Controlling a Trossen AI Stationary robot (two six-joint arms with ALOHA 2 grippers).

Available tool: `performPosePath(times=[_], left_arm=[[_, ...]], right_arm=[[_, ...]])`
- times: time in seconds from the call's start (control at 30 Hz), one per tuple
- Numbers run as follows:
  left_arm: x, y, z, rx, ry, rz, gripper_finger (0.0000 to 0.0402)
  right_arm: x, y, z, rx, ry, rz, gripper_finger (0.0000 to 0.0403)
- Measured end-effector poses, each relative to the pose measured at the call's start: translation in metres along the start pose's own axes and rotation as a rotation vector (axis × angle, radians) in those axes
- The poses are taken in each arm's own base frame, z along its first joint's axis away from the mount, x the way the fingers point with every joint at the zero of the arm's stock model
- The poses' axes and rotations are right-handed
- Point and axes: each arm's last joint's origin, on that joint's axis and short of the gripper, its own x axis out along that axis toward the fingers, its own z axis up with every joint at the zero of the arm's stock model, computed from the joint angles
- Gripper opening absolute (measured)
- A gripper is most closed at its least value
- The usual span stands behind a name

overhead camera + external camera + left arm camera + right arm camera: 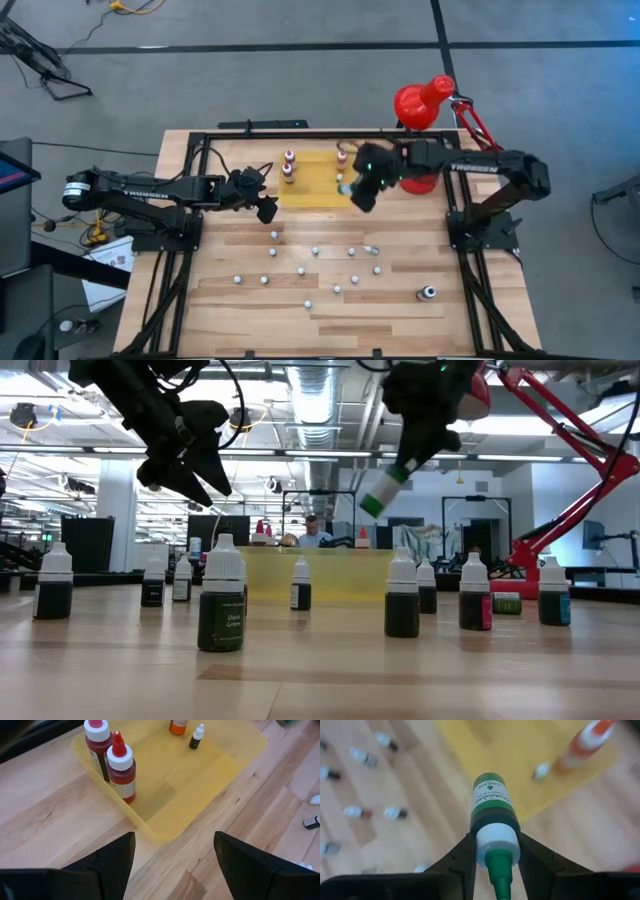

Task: Pick & Place food coloring
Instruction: Put the large green food coloring in the bin

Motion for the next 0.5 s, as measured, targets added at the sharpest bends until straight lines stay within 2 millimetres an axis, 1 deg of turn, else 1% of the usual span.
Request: performPosePath(times=[0.1,0.2,0.23,0.3,0.4,0.5], left_arm=[[0.000,0.000,0.000,0.001,0.001,0.000,0.0263],[0.000,0.000,0.000,0.001,0.001,0.000,0.0263],[0.000,0.000,0.000,0.002,0.001,-0.001,0.0263],[0.000,0.000,0.000,0.003,0.002,0.002,0.0263],[0.000,0.000,0.000,0.008,0.002,0.005,0.0263],[0.000,0.000,-0.002,0.016,0.012,0.009,0.0263]], right_arm=[[0.001,-0.015,0.010,-0.004,-0.049,0.010,0.0107],[0.011,-0.025,0.020,0.005,-0.071,0.021,0.0107],[0.014,-0.028,0.022,0.002,-0.050,0.017,0.0107],[0.024,-0.030,0.033,-0.022,-0.041,0.018,0.0108],[0.040,-0.031,0.046,-0.081,0.060,-0.005,0.0111],[0.048,-0.032,0.063,-0.136,0.117,-0.049,0.0111]])
